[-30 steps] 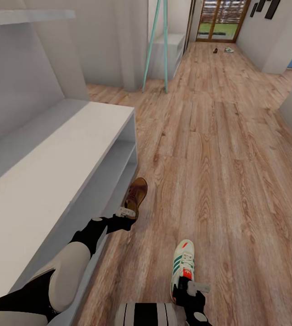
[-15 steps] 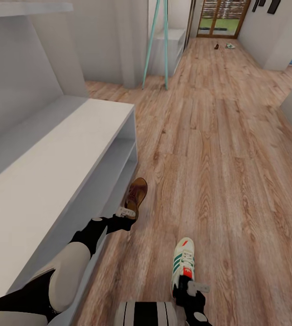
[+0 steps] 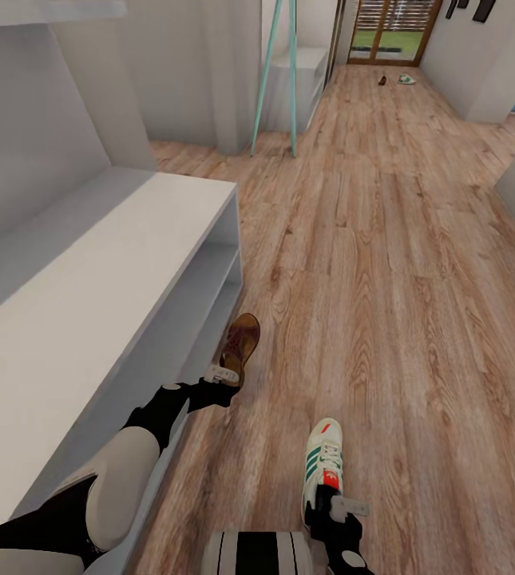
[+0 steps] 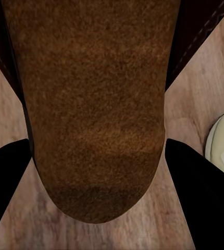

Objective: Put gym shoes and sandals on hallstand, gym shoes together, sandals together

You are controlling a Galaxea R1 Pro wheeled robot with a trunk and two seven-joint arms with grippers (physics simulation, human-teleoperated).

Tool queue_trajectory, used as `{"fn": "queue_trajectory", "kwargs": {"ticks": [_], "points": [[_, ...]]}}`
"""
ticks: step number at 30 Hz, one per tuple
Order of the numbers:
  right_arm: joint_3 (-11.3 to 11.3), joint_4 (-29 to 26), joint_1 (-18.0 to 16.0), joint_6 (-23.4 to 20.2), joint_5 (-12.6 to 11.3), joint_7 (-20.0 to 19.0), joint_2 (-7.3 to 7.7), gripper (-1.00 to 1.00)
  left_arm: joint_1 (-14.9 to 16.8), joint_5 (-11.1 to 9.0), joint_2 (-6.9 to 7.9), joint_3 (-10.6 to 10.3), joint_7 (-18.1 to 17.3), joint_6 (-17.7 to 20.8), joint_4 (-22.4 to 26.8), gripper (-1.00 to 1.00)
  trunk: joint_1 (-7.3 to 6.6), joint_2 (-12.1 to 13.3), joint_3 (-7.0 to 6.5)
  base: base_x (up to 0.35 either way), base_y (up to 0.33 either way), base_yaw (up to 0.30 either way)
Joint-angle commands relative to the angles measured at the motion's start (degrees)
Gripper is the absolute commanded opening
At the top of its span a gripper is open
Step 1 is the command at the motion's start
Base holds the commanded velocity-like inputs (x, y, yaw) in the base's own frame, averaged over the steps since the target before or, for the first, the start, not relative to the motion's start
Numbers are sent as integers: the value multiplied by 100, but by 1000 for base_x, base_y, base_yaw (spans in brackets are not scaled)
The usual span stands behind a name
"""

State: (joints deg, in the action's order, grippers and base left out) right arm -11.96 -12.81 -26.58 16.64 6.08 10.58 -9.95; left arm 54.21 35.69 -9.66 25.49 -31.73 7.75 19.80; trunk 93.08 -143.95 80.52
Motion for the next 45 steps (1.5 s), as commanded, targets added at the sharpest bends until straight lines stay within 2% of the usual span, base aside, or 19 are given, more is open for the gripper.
{"fn": "queue_trajectory", "kwargs": {"ticks": [1, 4, 18, 27, 42, 43, 45], "points": [[-43, 3, -4, 15, 60, 14, -4, 100, 2, 18, -8, 49, -35, 51, 15, -100, 2, -3, 26, 0, 0, 0], [-49, 2, -1, 15, 60, 14, -4, 100, 2, 17, -9, 49, -35, 51, 15, -100, 9, -7, 92, 0, 0, 0], [-52, -2, -3, 13, 61, 14, -4, 100, -4, 17, -10, 52, -35, 51, 15, -100, 9, -7, 92, 0, 0, 0], [-52, -2, -3, 13, 61, 14, -4, 100, -1, 17, -10, 51, -36, 51, 15, -100, 33, -19, 292, 0, 0, 0], [-52, -2, -3, 13, 60, 14, -4, 100, -6, 17, -10, 52, -35, 51, 15, -100, 33, -19, 292, 0, 0, 0], [-52, -2, -4, 13, 60, 14, -4, -100, -7, 17, -10, 52, -35, 51, 15, -100, 33, -19, 292, 0, 0, 0], [-52, -2, -3, 13, 60, 16, -4, -100, -7, 17, -10, 52, -35, 51, 15, -100, 33, -19, 292, 0, 0, 0]]}}
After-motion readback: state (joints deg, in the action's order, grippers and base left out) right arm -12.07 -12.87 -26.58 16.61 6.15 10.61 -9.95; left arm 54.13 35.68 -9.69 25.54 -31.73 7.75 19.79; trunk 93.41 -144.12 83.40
